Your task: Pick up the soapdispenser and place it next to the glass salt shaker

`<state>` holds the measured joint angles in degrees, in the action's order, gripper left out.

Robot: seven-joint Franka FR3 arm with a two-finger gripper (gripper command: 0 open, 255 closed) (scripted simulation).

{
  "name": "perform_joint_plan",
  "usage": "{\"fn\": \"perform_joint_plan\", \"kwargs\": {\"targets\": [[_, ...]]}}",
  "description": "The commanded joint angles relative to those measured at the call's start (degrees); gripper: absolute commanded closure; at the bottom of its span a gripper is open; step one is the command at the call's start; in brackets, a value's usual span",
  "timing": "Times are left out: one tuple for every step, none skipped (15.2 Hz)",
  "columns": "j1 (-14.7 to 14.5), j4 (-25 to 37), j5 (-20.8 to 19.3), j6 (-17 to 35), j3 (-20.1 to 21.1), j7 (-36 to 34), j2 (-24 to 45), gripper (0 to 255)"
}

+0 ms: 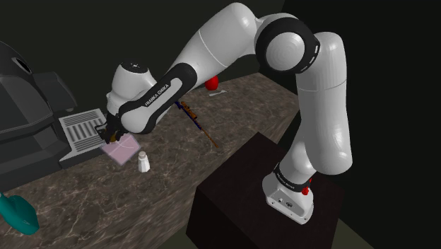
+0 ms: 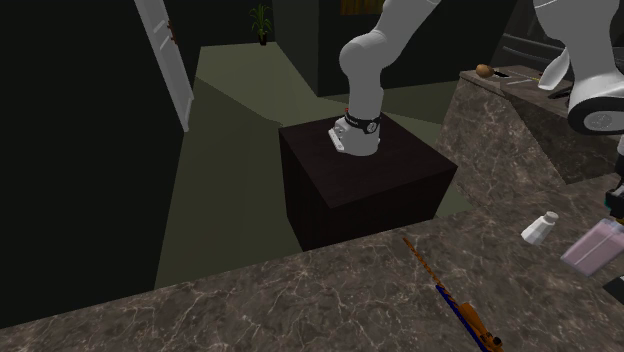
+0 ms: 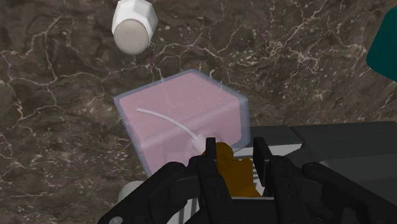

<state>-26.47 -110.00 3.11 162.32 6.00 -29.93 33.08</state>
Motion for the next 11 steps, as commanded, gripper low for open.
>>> {"fn": "perform_joint_plan", "kwargs": {"targets": [[0.0,0.01,0.0,0.01,-0.01,0.0,0.0,255],[0.0,0.0,0.0,0.01,-0.01,0.0,0.0,0],[0.0,0.0,0.0,0.01,-0.01,0.0,0.0,0],[0.0,0.0,0.0,0.01,-0.01,0.0,0.0,0],[0.0,0.0,0.0,0.01,-0.01,0.0,0.0,0],[0.0,0.0,0.0,0.01,-0.01,0.0,0.0,0],[0.0,0.01,0.0,0.01,-0.01,0.0,0.0,0],[0.26,-1.22,0.14,-0.78,0.16,0.1,-2.01,0],[0.52,-2.36,0.3,-1.63,0.33,0.2,-4.0,0],[0.78,-3.43,0.48,-2.55,0.49,0.32,-5.97,0],[0.98,-4.21,0.64,-3.3,0.62,0.43,-7.5,0]]}}
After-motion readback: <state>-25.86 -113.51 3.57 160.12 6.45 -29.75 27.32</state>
